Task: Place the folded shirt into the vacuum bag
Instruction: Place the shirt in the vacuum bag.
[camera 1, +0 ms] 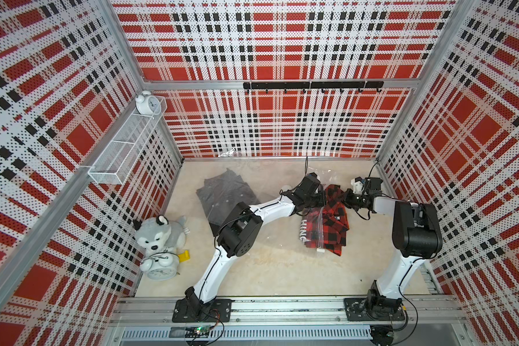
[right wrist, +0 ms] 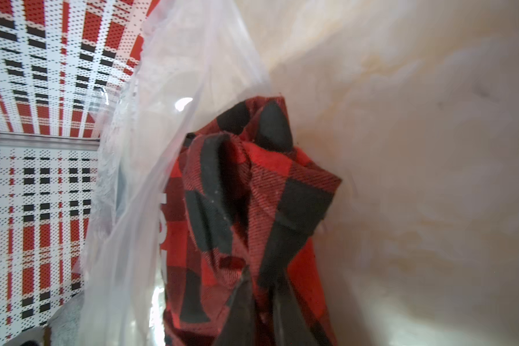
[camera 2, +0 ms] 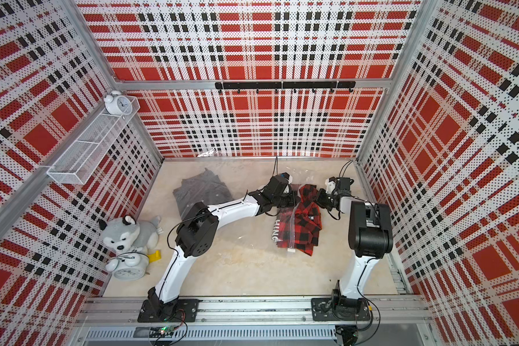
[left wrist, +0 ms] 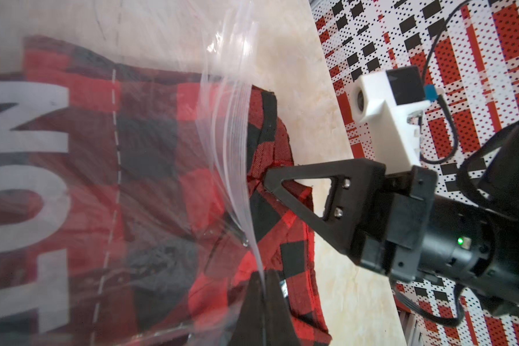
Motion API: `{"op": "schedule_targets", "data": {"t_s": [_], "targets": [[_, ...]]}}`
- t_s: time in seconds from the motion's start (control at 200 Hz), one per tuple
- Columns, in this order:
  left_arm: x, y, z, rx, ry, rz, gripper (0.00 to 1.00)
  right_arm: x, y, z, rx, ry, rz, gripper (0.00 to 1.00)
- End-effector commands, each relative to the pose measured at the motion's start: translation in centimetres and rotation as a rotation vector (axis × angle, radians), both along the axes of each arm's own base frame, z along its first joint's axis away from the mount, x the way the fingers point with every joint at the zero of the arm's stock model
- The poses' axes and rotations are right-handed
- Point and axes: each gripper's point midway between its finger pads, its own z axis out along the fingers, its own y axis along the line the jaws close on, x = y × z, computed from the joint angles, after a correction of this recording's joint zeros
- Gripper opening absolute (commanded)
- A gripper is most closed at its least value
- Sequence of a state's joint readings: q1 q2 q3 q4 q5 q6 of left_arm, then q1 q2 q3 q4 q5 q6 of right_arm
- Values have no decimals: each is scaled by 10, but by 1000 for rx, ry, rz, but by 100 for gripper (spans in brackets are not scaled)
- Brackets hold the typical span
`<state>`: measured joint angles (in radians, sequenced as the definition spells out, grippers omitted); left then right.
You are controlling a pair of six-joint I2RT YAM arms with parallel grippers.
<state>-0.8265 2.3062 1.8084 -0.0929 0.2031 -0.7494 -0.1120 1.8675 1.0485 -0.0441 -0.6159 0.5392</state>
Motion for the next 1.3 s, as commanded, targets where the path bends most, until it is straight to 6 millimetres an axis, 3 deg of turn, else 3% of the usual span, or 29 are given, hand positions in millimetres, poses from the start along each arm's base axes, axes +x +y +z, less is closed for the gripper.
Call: {"op": "schedule_targets", "data": {"t_s": [0.0,0.215,0.441,0.511,0.591,0.706,0.847,1.062,1.293], "targets": [[-3,-7,9,-12,-36,-26,0,2,11,25,20,-77,33,8],[-6,-9,17,-22,-46,-31,0,11,26,32,124,-94,-41,8],[-16,-12,30,-42,-61,-44,0,34,18,10,135,-36,-147,8],[-16,-13,32,-46,-68,-39,0,36,24,11,149,-30,-126,15],[-13,-10,34,-48,-75,-25,0,29,25,12,110,-22,-106,32],[-5,-3,36,-46,-85,6,0,7,19,23,56,-26,-83,67],[3,5,38,-38,-96,32,0,-33,8,37,-62,-30,-63,100],[4,13,35,-25,-96,43,0,-105,-15,20,-240,78,-98,100],[5,10,33,-30,-95,33,0,-174,7,-4,-171,155,-30,98]]}}
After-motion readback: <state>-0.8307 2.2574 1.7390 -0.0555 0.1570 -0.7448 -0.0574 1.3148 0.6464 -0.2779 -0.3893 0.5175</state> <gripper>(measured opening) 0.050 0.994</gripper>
